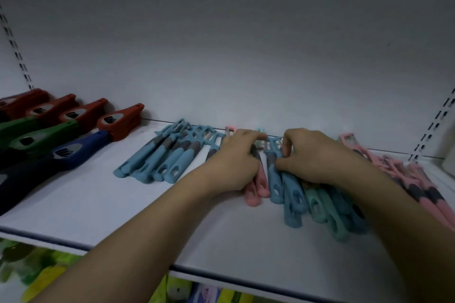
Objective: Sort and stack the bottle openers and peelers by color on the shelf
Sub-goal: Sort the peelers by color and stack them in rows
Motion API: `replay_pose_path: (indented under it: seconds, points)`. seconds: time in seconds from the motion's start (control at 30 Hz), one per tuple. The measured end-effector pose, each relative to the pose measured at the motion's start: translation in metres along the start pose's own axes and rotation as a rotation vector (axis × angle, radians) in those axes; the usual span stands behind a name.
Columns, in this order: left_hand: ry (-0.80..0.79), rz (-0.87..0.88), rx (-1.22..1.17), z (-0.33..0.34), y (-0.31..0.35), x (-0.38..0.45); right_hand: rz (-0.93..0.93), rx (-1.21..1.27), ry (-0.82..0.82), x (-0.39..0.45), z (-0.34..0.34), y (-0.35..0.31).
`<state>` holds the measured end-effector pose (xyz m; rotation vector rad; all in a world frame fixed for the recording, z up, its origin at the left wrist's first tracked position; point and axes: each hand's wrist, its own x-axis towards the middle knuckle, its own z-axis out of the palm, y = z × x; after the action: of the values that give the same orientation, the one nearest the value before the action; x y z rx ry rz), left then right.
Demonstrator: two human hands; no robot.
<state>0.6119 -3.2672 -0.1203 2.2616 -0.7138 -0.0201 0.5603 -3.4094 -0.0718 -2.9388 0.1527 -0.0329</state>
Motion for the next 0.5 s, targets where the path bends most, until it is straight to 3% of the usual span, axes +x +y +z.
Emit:
replay_pose_path:
  seconds: [0.2, 0.3, 0.5]
  points:
    - [-0.007, 0.014, -0.071, -0.004, 0.004, -0.006, -0.067, 0.01, 0.054, 0.0, 0.011, -0.009]
    - [-0.015, -0.005, -0.227, -0.005, 0.007, -0.009, -0.137, 0.08, 0.077, 0.002, 0.018, -0.011]
    - [-0.049, -0.01, -0.28, -0.006, 0.014, -0.01, -0.095, 0.135, 0.064, 0.006, 0.021, -0.015]
